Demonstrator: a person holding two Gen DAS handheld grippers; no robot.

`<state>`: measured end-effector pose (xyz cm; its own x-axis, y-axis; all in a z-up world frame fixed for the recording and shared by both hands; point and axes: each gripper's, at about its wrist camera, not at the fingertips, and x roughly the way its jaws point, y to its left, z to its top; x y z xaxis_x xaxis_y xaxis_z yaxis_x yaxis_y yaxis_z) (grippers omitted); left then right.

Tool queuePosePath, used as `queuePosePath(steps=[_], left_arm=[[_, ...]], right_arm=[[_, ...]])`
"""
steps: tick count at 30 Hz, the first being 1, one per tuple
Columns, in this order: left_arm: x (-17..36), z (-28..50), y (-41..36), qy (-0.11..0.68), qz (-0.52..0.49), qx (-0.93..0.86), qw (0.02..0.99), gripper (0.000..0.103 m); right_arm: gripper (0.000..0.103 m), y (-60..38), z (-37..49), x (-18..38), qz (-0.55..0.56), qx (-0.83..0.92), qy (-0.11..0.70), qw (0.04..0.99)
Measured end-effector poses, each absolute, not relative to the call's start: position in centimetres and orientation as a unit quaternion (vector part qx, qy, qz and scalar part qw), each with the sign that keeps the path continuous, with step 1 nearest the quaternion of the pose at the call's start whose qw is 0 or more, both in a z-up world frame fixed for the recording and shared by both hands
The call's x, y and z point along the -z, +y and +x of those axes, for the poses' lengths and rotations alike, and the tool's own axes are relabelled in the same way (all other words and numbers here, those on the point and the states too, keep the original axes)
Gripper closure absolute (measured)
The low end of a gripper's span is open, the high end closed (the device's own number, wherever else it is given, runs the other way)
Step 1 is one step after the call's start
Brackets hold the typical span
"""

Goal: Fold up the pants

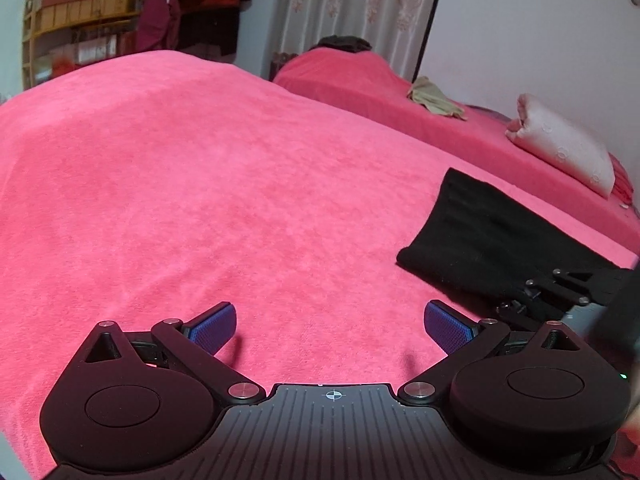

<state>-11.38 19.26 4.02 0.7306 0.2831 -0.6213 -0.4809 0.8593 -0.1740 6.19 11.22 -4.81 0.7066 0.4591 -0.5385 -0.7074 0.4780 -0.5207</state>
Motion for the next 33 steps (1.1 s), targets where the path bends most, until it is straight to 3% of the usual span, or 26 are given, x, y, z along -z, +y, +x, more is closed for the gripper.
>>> queuePosePath(steps=[4, 6, 12, 13, 16, 17, 21, 25, 29, 33], left_arm=[[-5.3, -12.1, 19.3, 0.281, -0.167, -0.215, 0.92, 0.0], [-5.9, -12.2, 19.2, 0.27, -0.172, -0.212, 0.923, 0.0], [-6.3, -10.9, 17.4, 0.277, -0.15, -0.195, 0.929, 0.0], [-6.3, -10.6, 16.9, 0.279, -0.144, -0.191, 0.93, 0.0], [-6.3, -9.4, 15.6, 0.281, -0.139, -0.168, 0.935, 0.0], [-6.1, -8.9, 15.0, 0.284, -0.138, -0.158, 0.936, 0.0], [-5.0, -6.4, 12.2, 0.3, -0.125, -0.117, 0.939, 0.0], [-3.1, -3.8, 9.7, 0.325, -0.11, -0.087, 0.935, 0.0], [-1.2, -2.5, 9.3, 0.354, -0.104, -0.09, 0.925, 0.0], [-1.0, -2.9, 9.5, 0.364, -0.113, -0.096, 0.919, 0.0]], right_arm=[[0.093, 10.3, 0.4, 1.9, -0.364, -0.391, 0.092, 0.84], [0.093, 9.9, -0.9, 0.7, -0.323, -0.442, 0.122, 0.828], [0.089, 9.0, -2.2, 2.2, -0.333, -0.464, 0.15, 0.807], [0.085, 7.9, -2.4, 1.5, -0.314, -0.466, 0.154, 0.813], [0.036, 2.6, -1.7, -1.4, -0.225, -0.461, 0.172, 0.841], [0.032, 0.3, -1.4, -2.1, -0.194, -0.46, 0.181, 0.848], [0.032, -11.7, -0.1, -3.5, -0.083, -0.376, 0.238, 0.892], [0.032, -25.4, 1.2, -3.3, 0.033, -0.173, 0.26, 0.949], [0.034, -37.5, 2.5, -1.4, 0.165, 0.026, 0.311, 0.936], [0.042, -43.5, 4.1, 1.0, 0.235, 0.081, 0.331, 0.91]])
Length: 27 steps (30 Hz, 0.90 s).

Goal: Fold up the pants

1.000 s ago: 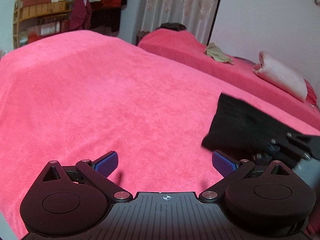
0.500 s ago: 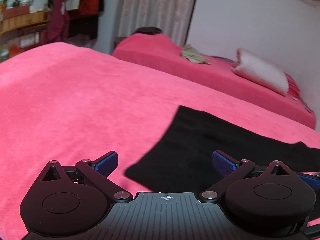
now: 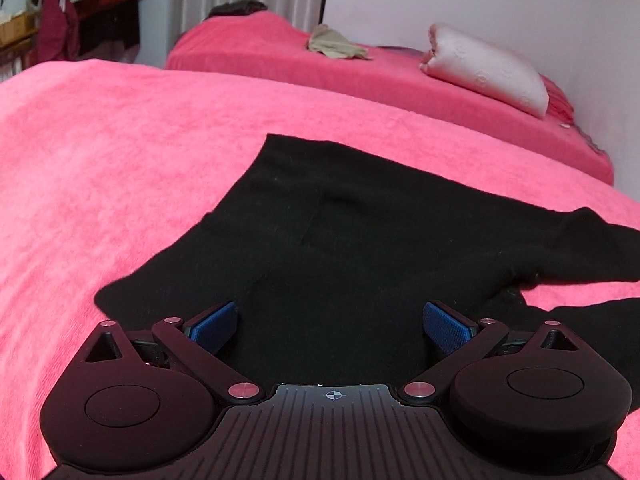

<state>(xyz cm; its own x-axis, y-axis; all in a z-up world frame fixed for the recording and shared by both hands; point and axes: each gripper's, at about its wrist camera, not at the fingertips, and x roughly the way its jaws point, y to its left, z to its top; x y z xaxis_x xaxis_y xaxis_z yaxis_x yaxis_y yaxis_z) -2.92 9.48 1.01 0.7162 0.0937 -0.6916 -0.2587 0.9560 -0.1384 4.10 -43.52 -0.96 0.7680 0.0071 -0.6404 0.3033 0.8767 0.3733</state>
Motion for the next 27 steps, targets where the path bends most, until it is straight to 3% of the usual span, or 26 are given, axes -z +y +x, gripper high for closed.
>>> queuePosePath(steps=[8, 9, 10, 11, 13, 16, 21, 27], left_arm=[[-1.0, -3.2, 8.7, 0.37, -0.098, -0.104, 0.918, 0.0], [-0.6, -3.0, 8.6, 0.372, -0.092, -0.108, 0.917, 0.0], [-0.4, -2.9, 8.2, 0.372, -0.079, -0.114, 0.918, 0.0], [-0.4, -2.7, 7.8, 0.373, -0.067, -0.118, 0.918, 0.0], [-0.6, -2.7, 7.3, 0.375, -0.059, -0.113, 0.918, 0.0], [-1.0, -2.8, 7.0, 0.375, -0.073, -0.091, 0.92, 0.0], [0.0, -2.0, 6.6, 0.388, -0.051, -0.096, 0.915, 0.0], [0.0, -2.7, 6.9, 0.382, -0.033, -0.086, 0.919, 0.0]], right_arm=[[0.045, -45.2, 7.3, 1.5, 0.255, 0.082, 0.288, 0.919], [0.051, -45.2, 7.9, 1.8, 0.244, 0.084, 0.287, 0.922], [0.081, -45.2, 8.2, 1.8, 0.23, 0.088, 0.296, 0.923], [0.09, -45.3, 8.2, 1.7, 0.224, 0.086, 0.301, 0.923], [0.094, -46.7, 7.4, 1.3, 0.243, 0.074, 0.298, 0.92], [0.094, -48.7, 5.6, 0.4, 0.266, 0.08, 0.268, 0.922], [0.093, -49.3, 5.1, 1.3, 0.267, 0.106, 0.292, 0.912], [0.08, -48.9, 3.5, 0.4, 0.251, 0.149, 0.259, 0.921]])
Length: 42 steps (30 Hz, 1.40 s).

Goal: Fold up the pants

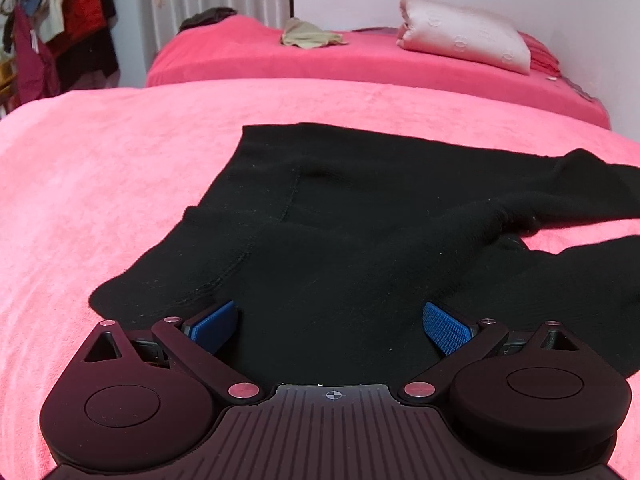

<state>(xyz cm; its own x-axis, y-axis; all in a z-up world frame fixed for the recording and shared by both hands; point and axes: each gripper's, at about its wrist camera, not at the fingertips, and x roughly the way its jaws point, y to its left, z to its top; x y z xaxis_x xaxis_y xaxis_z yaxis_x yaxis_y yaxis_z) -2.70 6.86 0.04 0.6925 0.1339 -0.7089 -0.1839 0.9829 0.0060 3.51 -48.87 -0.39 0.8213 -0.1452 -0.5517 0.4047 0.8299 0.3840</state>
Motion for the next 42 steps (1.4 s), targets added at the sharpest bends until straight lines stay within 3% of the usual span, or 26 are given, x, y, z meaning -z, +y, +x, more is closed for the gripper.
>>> queuePosePath(steps=[1, 2, 4, 8, 10, 13, 17, 19, 21, 25, 27, 30, 32, 33, 35, 42], left_arm=[[-0.1, -2.7, 6.9, 0.381, -0.037, -0.085, 0.92, 0.0], [0.0, -2.8, 7.0, 0.38, -0.04, -0.085, 0.92, 0.0], [0.1, -2.8, 6.9, 0.378, -0.036, -0.086, 0.921, 0.0], [0.4, -3.2, 6.6, 0.369, -0.022, -0.084, 0.925, 0.0], [0.4, -3.1, 6.8, 0.367, -0.029, -0.083, 0.926, 0.0], [0.5, -3.1, 6.8, 0.365, -0.032, -0.085, 0.927, 0.0], [0.5, -3.2, 6.8, 0.363, -0.032, -0.085, 0.927, 0.0], [0.4, -3.2, 6.9, 0.363, -0.033, -0.085, 0.927, 0.0], [0.5, -3.1, 6.7, 0.363, -0.029, -0.088, 0.927, 0.0], [0.5, -3.1, 6.7, 0.364, -0.028, -0.088, 0.927, 0.0], [0.5, -3.1, 6.7, 0.365, -0.028, -0.087, 0.927, 0.0], [0.0, -3.0, 6.8, 0.372, -0.036, -0.083, 0.924, 0.0], [-0.9, -3.3, 7.3, 0.369, -0.057, -0.072, 0.925, 0.0], [-1.4, -3.5, 7.7, 0.363, -0.07, -0.065, 0.927, 0.0], [-2.6, -3.5, 8.3, 0.346, -0.089, -0.058, 0.932, 0.0], [-3.8, 2.0, 9.1, 0.333, -0.061, -0.091, 0.937, 0.0]], right_arm=[[0.075, -48.8, 3.8, 0.3, 0.245, 0.142, 0.264, 0.922], [0.061, -49.0, 4.2, 0.1, 0.249, 0.139, 0.265, 0.921], [0.048, -49.5, 5.3, -0.1, 0.242, 0.153, 0.265, 0.92], [0.047, -47.3, 6.0, -2.0, 0.093, 0.214, 0.22, 0.947], [0.044, -46.3, 5.7, -2.8, 0.074, 0.174, 0.203, 0.961], [0.048, -45.7, 7.5, -2.4, 0.084, 0.073, 0.259, 0.959], [0.046, -45.7, 12.1, 0.1, 0.053, 0.073, 0.359, 0.929], [0.047, -45.2, 12.4, 0.5, 0.042, 0.079, 0.348, 0.933], [0.087, -44.4, 12.3, 0.5, 0.025, 0.087, 0.333, 0.939], [0.095, -45.1, 11.4, 0.2, 0.039, 0.104, 0.296, 0.949], [0.095, -46.7, 10.9, -0.3, 0.082, 0.108, 0.274, 0.952], [0.09, -47.1, 12.1, 0.9, 0.081, 0.089, 0.316, 0.941], [0.07, -46.8, 11.6, -0.9, 0.07, 0.099, 0.304, 0.945], [0.069, -47.1, 11.1, -1.9, 0.082, 0.097, 0.279, 0.952], [0.056, -47.9, 12.0, -3.3, 0.117, 0.076, 0.271, 0.952], [0.057, -48.7, 19.8, -1.2, 0.209, 0.063, 0.317, 0.923]])
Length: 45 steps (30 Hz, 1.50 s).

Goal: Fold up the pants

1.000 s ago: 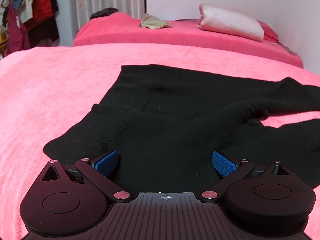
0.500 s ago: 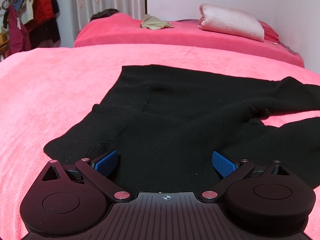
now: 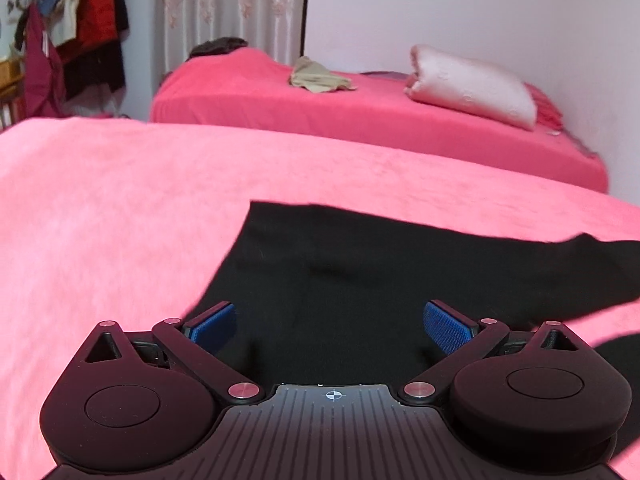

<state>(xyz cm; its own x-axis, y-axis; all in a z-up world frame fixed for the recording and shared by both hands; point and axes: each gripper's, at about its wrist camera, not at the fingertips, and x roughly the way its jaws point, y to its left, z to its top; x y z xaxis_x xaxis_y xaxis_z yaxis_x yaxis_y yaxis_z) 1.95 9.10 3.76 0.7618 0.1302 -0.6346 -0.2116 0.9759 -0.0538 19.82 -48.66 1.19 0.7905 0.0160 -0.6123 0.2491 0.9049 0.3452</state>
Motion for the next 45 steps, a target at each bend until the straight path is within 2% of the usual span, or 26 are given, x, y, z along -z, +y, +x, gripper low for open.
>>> queuePosePath(steps=[3, 8, 9, 10, 12, 15, 18, 19, 21, 22, 25, 29, 36, 39, 41, 45], left_arm=[[-2.9, 5.3, 10.0, 0.358, -0.068, -0.098, 0.926, 0.0], [0.3, 8.5, 12.0, 0.408, -0.11, -0.115, 0.899, 0.0], [0.3, 8.4, 11.7, 0.403, -0.101, -0.118, 0.902, 0.0], [0.3, 8.3, 11.4, 0.405, -0.093, -0.12, 0.901, 0.0], [0.3, 8.0, 11.0, 0.406, -0.08, -0.123, 0.902, 0.0], [0.3, 7.5, 11.4, 0.402, -0.086, -0.116, 0.904, 0.0], [0.2, 7.3, 11.7, 0.401, -0.096, -0.113, 0.904, 0.0], [0.0, 7.1, 11.8, 0.401, -0.097, -0.113, 0.904, 0.0], [-0.5, 6.7, 12.2, 0.396, -0.101, -0.116, 0.905, 0.0], [-0.9, 6.6, 12.3, 0.393, -0.104, -0.121, 0.905, 0.0], [-2.5, 3.8, 12.7, 0.372, -0.111, -0.121, 0.914, 0.0], [-4.7, -1.3, 12.8, 0.341, -0.12, -0.122, 0.924, 0.0], [-4.7, -7.9, 11.0, 0.367, -0.135, -0.101, 0.915, 0.0], [-3.7, -9.2, 11.1, 0.386, -0.192, -0.07, 0.9, 0.0], [-2.9, -9.3, 11.6, 0.396, -0.245, -0.036, 0.884, 0.0], [-2.1, -8.2, 12.8, 0.385, -0.285, -0.026, 0.878, 0.0]], right_arm=[[0.057, -48.7, 22.2, 0.8, 0.261, 0.077, 0.329, 0.904], [0.058, -48.6, 24.0, 1.2, 0.3, 0.094, 0.283, 0.906], [0.064, -48.7, 24.3, 1.3, 0.306, 0.092, 0.278, 0.906], [0.093, -48.7, 24.7, 1.5, 0.303, 0.091, 0.286, 0.904], [0.092, -48.5, 24.5, 1.1, 0.281, 0.092, 0.283, 0.912], [0.092, -48.8, 21.9, -0.3, 0.282, 0.09, 0.226, 0.928], [0.091, -50.0, 22.4, 1.6, 0.276, 0.112, 0.291, 0.909], [0.091, -50.5, 21.8, 1.6, 0.291, 0.101, 0.279, 0.91], [0.084, -51.4, 20.7, 1.1, 0.319, 0.103, 0.28, 0.899], [0.074, -51.5, 20.1, 0.7, 0.322, 0.106, 0.275, 0.9], [0.072, -50.9, 18.0, -1.0, 0.28, 0.102, 0.267, 0.916], [0.053, -50.5, 14.1, -2.5, 0.265, 0.071, 0.254, 0.927], [0.049, -49.7, 7.9, -3.0, 0.272, 0.016, 0.258, 0.927], [0.049, -49.3, 5.6, -3.4, 0.271, -0.001, 0.266, 0.925], [0.041, -49.2, 4.1, -3.6, 0.273, -0.013, 0.278, 0.921], [0.038, -49.5, 2.2, -3.1, 0.283, -0.01, 0.317, 0.905]])
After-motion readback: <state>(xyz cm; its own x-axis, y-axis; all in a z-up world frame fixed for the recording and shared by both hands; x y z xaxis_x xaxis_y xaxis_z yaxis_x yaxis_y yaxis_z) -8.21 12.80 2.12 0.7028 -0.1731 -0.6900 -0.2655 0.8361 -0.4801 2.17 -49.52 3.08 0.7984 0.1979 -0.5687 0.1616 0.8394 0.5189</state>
